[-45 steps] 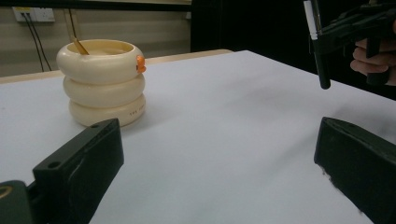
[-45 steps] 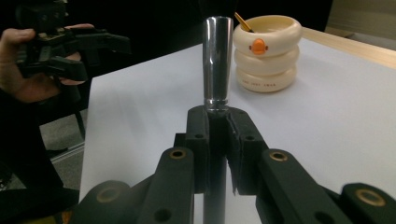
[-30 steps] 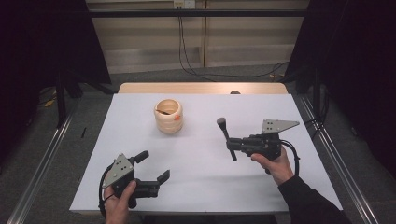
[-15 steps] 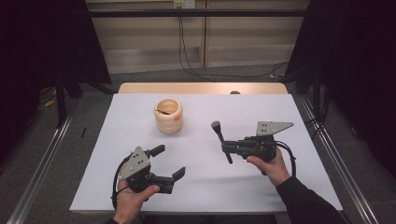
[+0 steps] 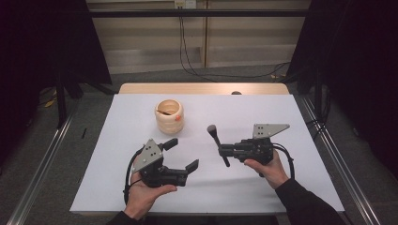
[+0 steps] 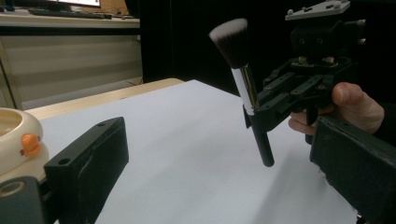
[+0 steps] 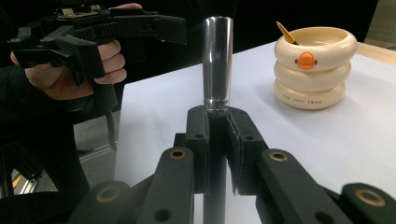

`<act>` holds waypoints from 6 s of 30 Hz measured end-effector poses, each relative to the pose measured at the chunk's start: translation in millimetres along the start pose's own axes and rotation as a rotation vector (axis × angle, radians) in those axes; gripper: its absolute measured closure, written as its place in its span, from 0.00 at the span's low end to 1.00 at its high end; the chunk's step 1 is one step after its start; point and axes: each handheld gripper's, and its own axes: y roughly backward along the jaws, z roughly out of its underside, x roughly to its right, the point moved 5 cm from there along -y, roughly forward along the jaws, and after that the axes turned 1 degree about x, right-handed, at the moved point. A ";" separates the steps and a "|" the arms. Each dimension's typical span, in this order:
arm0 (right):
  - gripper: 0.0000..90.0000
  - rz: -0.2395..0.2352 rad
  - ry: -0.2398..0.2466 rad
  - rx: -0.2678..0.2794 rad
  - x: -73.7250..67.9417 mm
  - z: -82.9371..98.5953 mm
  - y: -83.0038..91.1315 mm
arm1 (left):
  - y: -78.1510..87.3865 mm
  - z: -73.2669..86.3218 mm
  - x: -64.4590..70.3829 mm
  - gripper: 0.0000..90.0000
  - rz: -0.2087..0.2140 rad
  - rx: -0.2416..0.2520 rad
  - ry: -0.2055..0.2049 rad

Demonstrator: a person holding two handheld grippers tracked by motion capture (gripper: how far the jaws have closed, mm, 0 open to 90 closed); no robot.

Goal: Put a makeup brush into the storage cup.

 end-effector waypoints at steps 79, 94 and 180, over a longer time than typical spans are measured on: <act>0.85 -0.017 0.021 0.017 -9.5 3.3 -17.7 | -51.5 -10.5 13.2 0.87 0.147 -0.038 0.101; 0.42 0.037 0.018 0.030 -6.8 2.1 -15.8 | -49.0 -11.5 7.8 0.87 0.117 -0.036 0.078; 0.00 0.611 0.028 0.153 7.3 50.7 67.9 | 16.4 -51.7 -71.2 0.87 -0.098 0.023 0.053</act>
